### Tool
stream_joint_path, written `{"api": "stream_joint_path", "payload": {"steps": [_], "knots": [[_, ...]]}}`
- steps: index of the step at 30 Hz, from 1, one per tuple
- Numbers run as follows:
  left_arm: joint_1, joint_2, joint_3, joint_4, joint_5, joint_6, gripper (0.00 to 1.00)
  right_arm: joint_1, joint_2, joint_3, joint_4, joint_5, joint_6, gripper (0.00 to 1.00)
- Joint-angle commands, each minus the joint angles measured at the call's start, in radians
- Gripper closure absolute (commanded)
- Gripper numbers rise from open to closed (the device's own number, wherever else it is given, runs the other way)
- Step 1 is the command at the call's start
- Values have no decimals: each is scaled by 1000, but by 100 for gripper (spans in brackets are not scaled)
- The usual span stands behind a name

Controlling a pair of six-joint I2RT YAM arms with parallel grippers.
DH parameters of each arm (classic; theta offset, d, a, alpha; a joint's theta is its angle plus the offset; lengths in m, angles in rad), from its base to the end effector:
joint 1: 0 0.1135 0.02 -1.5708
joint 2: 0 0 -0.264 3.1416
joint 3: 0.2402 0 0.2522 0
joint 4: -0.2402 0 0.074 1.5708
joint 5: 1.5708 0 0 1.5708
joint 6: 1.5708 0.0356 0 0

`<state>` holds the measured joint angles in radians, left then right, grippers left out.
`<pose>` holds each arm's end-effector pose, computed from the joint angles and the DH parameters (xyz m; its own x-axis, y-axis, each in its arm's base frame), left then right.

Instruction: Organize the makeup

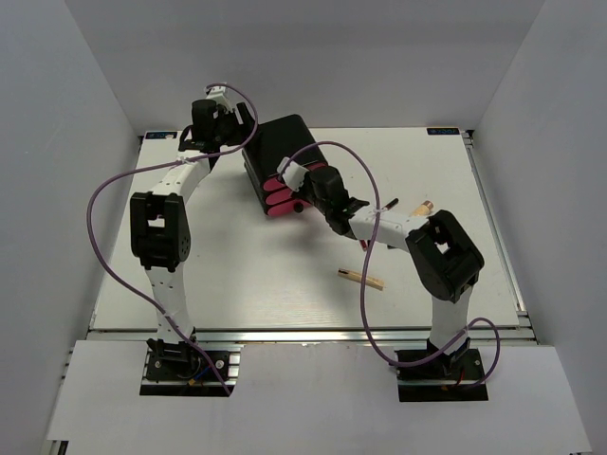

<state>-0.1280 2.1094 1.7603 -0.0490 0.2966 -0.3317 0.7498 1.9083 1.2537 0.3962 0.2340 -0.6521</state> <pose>0.5003 -0.0749 0.2708 -0.4903 -0.2509 -0.8347 0.2429 0.8804 -0.4073 0.3300 0.2961 0.2333 0.1541 -0.6631 -0.7325 -0.5100 0.5816 -0.6338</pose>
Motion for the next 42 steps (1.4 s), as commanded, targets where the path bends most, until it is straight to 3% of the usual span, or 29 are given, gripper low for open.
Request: {"api": "stream_joint_path", "payload": {"steps": [1,4,7,10,11,13,14,18,23,27,30,36,42], "knots": [[-42,-23,-39,-155,75,-15,19,0,-5,52,147,-7,11,100],[-42,-25,-39,-149,59,-29,18,-10,-47,32,43,-112,6,100],[-41,-17,-19,-149,33,-52,16,-44,-156,-57,-77,-349,32,100],[-38,-5,14,-153,6,-78,13,-56,-228,-114,-129,-398,152,95],[-36,-3,33,-153,-2,-93,12,-70,-238,-129,-134,-401,252,83],[-33,-3,47,-150,-17,-108,9,-82,-256,-137,-171,-432,345,71],[-27,-6,57,-144,-34,-124,7,-95,-262,-143,-172,-441,392,60],[-2,-28,88,-109,-69,-170,2,-109,-259,-149,-197,-490,589,48],[33,-97,116,-89,-177,-201,2,-131,-172,-126,-221,-562,752,35],[48,-198,84,-49,-327,-196,2,-144,-135,-143,-131,-549,873,34],[50,-306,-4,-6,-359,-202,2,-144,-98,-120,-106,-463,945,37],[50,-602,-353,92,-324,-237,2,-144,-28,-33,-91,-349,1069,38],[50,-851,-607,9,-327,-208,2,-144,6,-34,-2,-288,1141,44]]}}
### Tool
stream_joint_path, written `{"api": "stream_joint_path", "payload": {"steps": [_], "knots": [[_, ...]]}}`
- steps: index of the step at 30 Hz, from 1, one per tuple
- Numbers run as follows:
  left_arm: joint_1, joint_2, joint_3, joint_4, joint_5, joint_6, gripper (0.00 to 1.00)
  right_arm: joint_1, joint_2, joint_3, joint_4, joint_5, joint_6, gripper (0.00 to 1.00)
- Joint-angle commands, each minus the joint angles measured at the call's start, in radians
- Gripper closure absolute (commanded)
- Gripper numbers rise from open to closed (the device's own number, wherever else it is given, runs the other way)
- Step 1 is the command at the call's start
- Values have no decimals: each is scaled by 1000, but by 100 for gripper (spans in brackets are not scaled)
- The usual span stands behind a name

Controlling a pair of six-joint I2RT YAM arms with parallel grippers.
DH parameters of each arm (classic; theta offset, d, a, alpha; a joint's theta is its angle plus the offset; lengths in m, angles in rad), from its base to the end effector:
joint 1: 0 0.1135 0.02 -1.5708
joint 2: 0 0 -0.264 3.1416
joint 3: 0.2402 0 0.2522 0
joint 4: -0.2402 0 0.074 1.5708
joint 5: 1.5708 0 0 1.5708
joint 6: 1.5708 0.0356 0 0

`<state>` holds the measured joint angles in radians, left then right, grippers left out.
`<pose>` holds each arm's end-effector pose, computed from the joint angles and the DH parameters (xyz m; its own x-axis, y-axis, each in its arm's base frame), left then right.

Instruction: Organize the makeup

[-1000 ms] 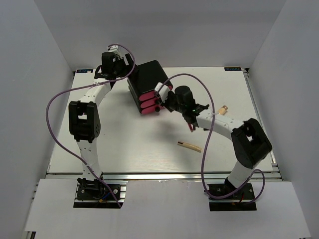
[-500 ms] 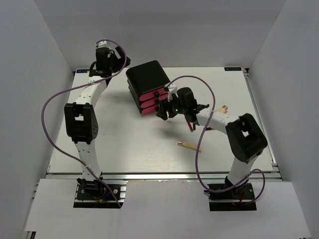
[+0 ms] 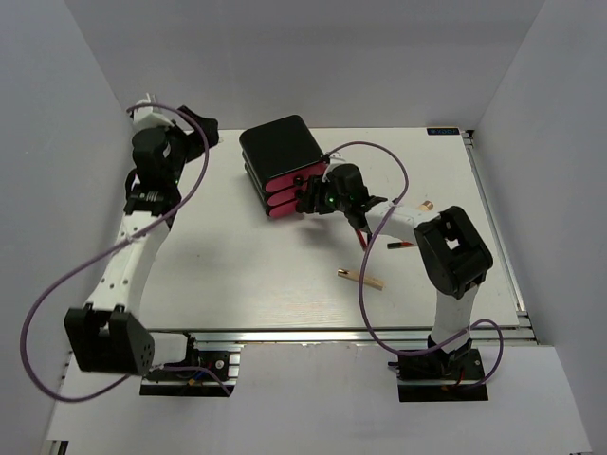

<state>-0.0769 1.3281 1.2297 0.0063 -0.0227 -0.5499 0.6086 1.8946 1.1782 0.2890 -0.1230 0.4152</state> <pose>0.3145 -0.0234 0.3953 -0.1065 -0.5158 -0.8501 -0.0016 0.8550 -0.5186 0.3484 0.2481 0.2029 -0.5770 0.0859 -0.8122 -0.4658 0.7823 0.4136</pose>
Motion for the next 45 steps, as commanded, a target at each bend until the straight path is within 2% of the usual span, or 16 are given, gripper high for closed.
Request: {"api": "stream_joint_path", "payload": {"steps": [1,9,16,18,20,21,24,28,34,38,40,41,42,45], "knots": [[-1,-131,-96,-58,-11,10,2,-3,23,41,117,74,74,44],[-1,-349,-289,-135,-29,-73,2,-3,75,81,197,82,109,44],[-1,-457,-360,-207,-36,-99,2,-3,101,116,231,82,134,45],[-1,-481,-369,-219,-39,-105,2,-3,103,118,230,85,132,48],[-1,-492,-383,-227,-39,-114,2,-3,103,115,226,97,134,60],[-1,-500,-386,-229,-36,-119,2,-3,103,110,228,102,132,70],[-1,-507,-397,-230,-22,-133,2,-4,83,81,237,108,125,86],[-1,-514,-427,-226,21,-154,2,-6,3,-9,225,105,125,90],[-3,-535,-484,-171,73,-179,2,-6,-175,-256,196,71,154,90],[-3,-517,-484,-138,134,-176,2,-6,-236,-337,165,60,157,83],[-4,-504,-475,-112,164,-174,2,-6,-242,-356,164,57,157,71],[-6,-492,-470,-105,191,-174,2,-6,-238,-357,170,42,154,63],[-7,-486,-466,-97,204,-174,2,-6,-233,-356,176,28,149,43],[-26,-455,-434,-75,242,-170,2,-6,-230,-339,191,-29,91,11]]}}
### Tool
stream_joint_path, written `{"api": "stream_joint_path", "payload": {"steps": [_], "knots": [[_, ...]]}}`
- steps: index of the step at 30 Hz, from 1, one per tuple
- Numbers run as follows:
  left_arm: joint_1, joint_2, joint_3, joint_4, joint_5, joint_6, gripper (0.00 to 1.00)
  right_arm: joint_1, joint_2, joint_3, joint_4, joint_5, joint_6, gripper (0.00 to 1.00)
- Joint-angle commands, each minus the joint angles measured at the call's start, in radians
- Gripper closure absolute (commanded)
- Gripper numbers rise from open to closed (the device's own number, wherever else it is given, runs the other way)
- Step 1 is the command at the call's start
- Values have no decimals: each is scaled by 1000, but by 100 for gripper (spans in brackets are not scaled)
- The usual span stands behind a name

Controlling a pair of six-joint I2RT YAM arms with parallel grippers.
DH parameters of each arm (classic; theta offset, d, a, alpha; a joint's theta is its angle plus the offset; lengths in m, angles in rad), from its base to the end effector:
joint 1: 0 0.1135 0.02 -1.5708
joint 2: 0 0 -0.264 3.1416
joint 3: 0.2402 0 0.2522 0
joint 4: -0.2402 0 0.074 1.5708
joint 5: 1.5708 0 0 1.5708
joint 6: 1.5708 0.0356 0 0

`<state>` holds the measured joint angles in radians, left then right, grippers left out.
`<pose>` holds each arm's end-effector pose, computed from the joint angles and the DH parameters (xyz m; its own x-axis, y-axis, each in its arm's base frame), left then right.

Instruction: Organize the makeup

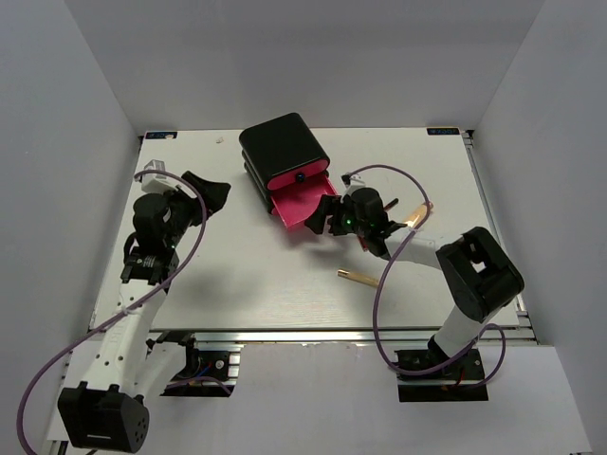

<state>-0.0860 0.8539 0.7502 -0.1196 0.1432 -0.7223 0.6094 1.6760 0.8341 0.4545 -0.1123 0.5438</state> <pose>0.2017 -0.0225 0.3226 -0.3134 -0.6297 -0.7108 0.0220 0.7435 -0.6684 0.2904 0.2076 0.1920 -0.6034 0.2058 -0.7704 -0.3992 0.7583 0.5153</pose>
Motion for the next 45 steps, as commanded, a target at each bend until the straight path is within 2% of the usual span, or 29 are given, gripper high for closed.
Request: {"api": "stream_joint_path", "payload": {"steps": [1,5,6,7,8,9,10,12,15,16,17,18,19,21,22,23,24,25,27,28,29,30,31,33,34,35,38,42,45], "knots": [[-24,30,69,52,82,9,2,-7,-15,14,18,-56,-65,11],[-122,109,138,51,76,64,7,-25,-58,51,-129,-179,-251,11],[-151,128,168,48,65,79,12,-36,-97,39,-141,-213,-280,11],[-209,145,185,47,58,93,16,-65,-123,19,-161,-319,-368,11],[-237,164,202,47,53,124,21,-80,-145,23,-254,-361,-418,11],[-262,207,222,51,62,138,41,-98,-192,28,-311,-398,-474,11],[-299,232,262,51,73,153,53,-156,-222,31,-357,-482,-523,11],[-330,302,316,5,85,213,68,-230,-306,39,-483,-547,-701,12],[-365,361,389,-11,143,285,69,-379,-378,68,-623,-628,-1011,17],[-377,403,417,-12,200,309,65,-439,-381,80,-669,-665,-1106,20],[-389,428,432,-24,216,322,59,-462,-380,117,-732,-679,-1215,25],[-406,451,448,-34,223,337,52,-479,-357,140,-901,-684,-1459,30],[-450,492,460,-46,211,356,38,-496,-339,164,-1000,-669,-1589,47],[-491,528,488,-72,196,394,30,-511,-273,209,-1196,-621,-1822,57],[-515,551,489,-72,190,397,28,-523,-248,220,-1214,-600,-1823,64],[-521,557,480,-60,190,391,26,-533,-225,232,-1224,-595,-1802,62],[-531,560,471,-54,185,385,26,-546,-178,278,-1328,-630,-1841,58],[-534,556,463,-49,162,373,25,-543,-162,298,-1379,-656,-1858,46],[-534,534,422,-34,139,359,24,-502,-168,281,-1454,-749,-1900,38],[-534,519,404,-13,122,342,22,-461,-194,240,-1370,-736,-1816,30],[-532,481,385,-6,86,337,16,-411,-272,180,-1256,-690,-1712,27],[-532,462,361,-8,61,334,12,-295,-313,42,-1120,-558,-1582,26],[-534,444,350,-29,40,334,9,-251,-355,-14,-947,-531,-1450,24],[-532,384,324,-51,-29,336,2,-164,-444,-97,-814,-488,-1334,16],[-532,363,313,-69,-53,333,2,-128,-462,-166,-742,-442,-1218,11],[-532,343,301,-75,-77,330,2,-94,-476,-194,-629,-382,-1185,11],[-532,237,238,-86,-183,302,2,-22,-429,-240,-504,-174,-1109,11],[-531,169,187,-101,-220,281,2,-11,-349,-216,-430,-52,-1093,11],[-532,143,173,-124,-237,271,2,-7,-276,-182,-431,-35,-1110,18]]}}
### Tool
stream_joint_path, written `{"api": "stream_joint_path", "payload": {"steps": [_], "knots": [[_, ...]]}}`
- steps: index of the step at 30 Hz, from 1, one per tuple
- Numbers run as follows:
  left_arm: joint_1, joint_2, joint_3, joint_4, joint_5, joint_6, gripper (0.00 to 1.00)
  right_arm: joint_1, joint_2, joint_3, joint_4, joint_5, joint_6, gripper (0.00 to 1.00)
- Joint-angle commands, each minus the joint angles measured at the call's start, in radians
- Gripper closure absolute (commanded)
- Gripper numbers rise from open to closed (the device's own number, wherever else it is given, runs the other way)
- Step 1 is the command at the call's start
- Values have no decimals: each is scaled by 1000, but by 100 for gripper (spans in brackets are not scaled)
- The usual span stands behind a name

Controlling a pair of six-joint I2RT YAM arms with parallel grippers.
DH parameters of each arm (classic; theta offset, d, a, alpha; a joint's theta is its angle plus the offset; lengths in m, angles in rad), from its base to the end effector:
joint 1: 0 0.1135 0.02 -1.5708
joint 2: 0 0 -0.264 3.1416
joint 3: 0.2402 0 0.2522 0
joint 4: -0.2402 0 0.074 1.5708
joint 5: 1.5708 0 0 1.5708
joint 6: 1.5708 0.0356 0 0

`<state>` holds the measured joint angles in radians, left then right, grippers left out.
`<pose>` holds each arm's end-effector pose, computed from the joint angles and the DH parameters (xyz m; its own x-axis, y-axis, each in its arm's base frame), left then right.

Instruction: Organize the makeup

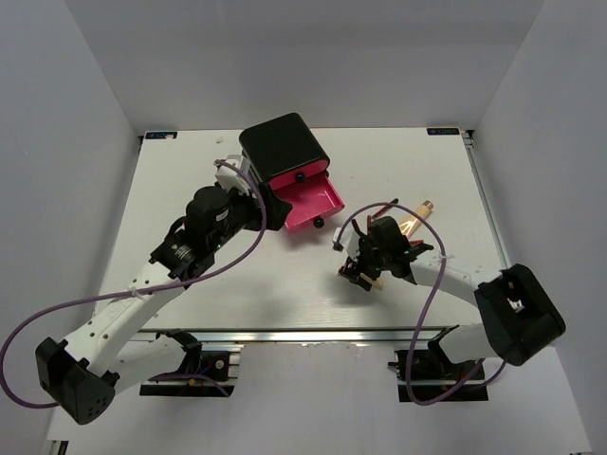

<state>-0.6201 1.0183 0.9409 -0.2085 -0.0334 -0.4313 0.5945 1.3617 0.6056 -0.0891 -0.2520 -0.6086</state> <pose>0.1923 -0.1359 0.3482 -0.4404 -0.1989 -0.8755 0.4080 0.8243 -0.3925 0.2076 0.1510 0.1662 -0.1200 -0.7495 -0.6511 -0.9118 0.3426 -0.2263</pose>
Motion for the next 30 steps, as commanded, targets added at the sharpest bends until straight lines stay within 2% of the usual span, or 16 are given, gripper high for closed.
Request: {"api": "stream_joint_path", "payload": {"steps": [1,3,6,8,11,12,15,19,20,22,23,26,30], "knots": [[2,-26,-20,-46,-65,-21,2,10,56,55,108,103,40,21],[3,-37,-21,-54,-72,-20,2,11,91,75,94,99,29,29],[3,-63,-21,-78,-86,-20,2,11,102,80,39,73,-12,48],[3,-90,-28,-86,-103,-20,2,11,97,72,-12,48,-39,55],[3,-132,-47,-86,-120,-23,2,11,86,57,-79,20,-97,73],[3,-141,-59,-81,-122,-27,2,10,82,63,-93,11,-103,84],[3,-170,-82,-59,-117,-38,2,1,57,123,-176,-87,-128,100],[2,-190,-100,-19,-96,-40,2,-12,-44,244,-238,-300,-223,100],[3,-192,-103,-11,-88,-38,2,-13,-61,267,-222,-361,-282,100],[3,-188,-105,4,-80,-32,2,-12,-76,327,-175,-386,-348,100],[3,-187,-103,4,-79,-32,2,-12,-70,344,-96,-386,-368,100],[3,-179,-96,8,-74,-24,2,-12,22,469,-47,-366,-471,100],[3,-184,-97,14,-68,-21,2,-5,256,695,-99,-337,-552,100]]}}
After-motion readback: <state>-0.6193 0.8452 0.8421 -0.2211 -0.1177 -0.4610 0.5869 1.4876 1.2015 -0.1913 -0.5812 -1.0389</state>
